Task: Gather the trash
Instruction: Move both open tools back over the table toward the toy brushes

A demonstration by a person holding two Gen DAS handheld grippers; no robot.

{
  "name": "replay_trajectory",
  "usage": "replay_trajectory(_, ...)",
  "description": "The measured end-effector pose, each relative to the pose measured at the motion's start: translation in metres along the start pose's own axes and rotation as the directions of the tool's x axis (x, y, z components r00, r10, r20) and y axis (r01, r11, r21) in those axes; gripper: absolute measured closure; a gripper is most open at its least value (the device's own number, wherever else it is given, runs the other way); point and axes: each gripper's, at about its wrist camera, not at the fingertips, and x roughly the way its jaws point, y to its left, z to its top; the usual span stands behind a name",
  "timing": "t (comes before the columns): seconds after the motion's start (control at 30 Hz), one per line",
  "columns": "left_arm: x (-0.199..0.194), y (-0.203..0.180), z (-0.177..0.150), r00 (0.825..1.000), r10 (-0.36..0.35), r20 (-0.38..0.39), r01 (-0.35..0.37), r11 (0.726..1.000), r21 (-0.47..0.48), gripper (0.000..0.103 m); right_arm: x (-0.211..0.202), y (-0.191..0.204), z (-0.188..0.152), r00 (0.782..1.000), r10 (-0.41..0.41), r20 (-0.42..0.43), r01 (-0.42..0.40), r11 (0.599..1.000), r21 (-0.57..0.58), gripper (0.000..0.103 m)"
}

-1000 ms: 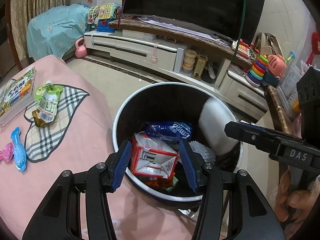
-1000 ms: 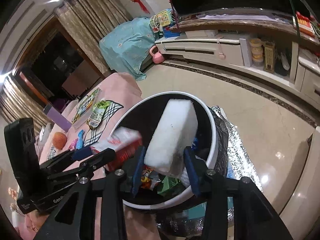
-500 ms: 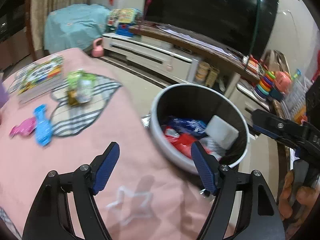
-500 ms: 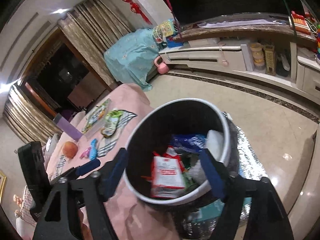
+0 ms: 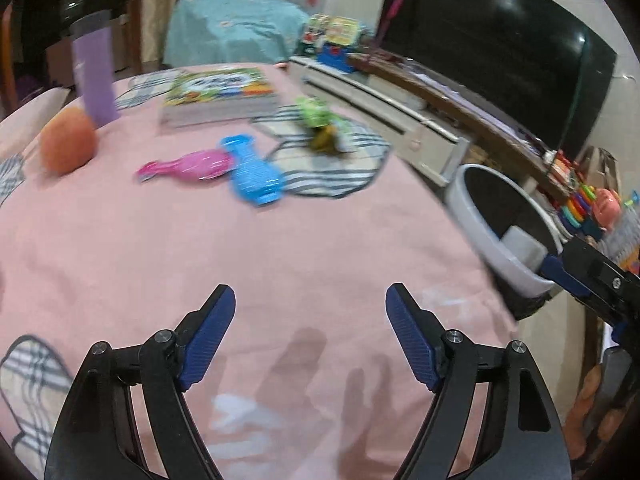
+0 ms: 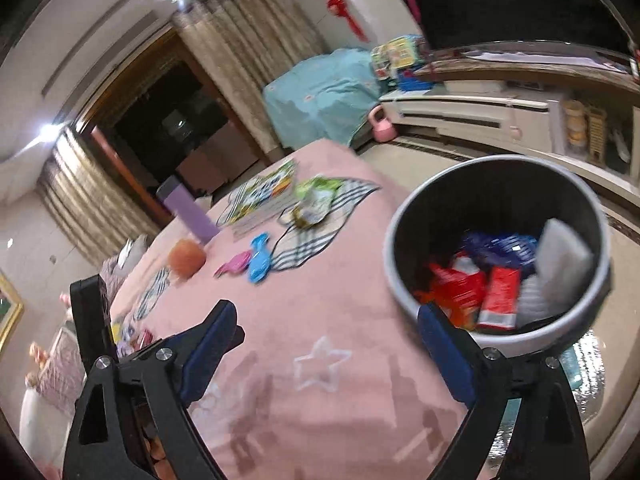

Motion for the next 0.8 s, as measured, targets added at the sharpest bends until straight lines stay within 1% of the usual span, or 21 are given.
replay_trajectory(0.13, -0.005, 0.036, -0.009, 0.999, 0.039, -0.005, -0.039, 0.999, -0.026, 0.023, 0.022, 0.019, -0.009, 0.999, 0.023, -0.045, -0.024, 1.000, -0.013, 0.010)
replay_trajectory(0.3, -0.007, 0.070, -0.013, 0.998, 0.069, -0.014, -0.069, 0.996, -0.050, 0.023, 0.049, 0.036, -0.019, 0.996, 0.009, -0.090, -0.012, 0.999, -0.035, 0.010)
replay_trajectory(0.4, -0.006, 0.085, -0.012, 0.996, 0.085, -0.017, -0.086, 0.994, -0.068, 0.023, 0.068, 0.053, -0.021, 0.993, -0.004, -0.120, -0.006, 0.996, -0.084, 0.010)
replay_trajectory(0.57, -0.003, 0.110, -0.008, 0.996, 0.089, -0.025, -0.091, 0.990, -0.106, 0.023, 0.099, 0.081, -0.019, 0.989, -0.046, -0.143, 0.018, 0.981, -0.192, 0.010)
replay_trajectory(0.73, 0.002, 0.130, -0.005, 0.995, 0.095, -0.040, -0.099, 0.987, -0.125, 0.023, 0.135, 0.102, -0.013, 0.985, -0.044, -0.169, -0.003, 0.964, -0.266, 0.011)
replay_trajectory(0.8, 0.005, 0.137, -0.001, 0.994, 0.097, -0.046, -0.102, 0.986, -0.135, 0.023, 0.150, 0.108, -0.010, 0.983, -0.052, -0.177, 0.000, 0.960, -0.279, 0.014)
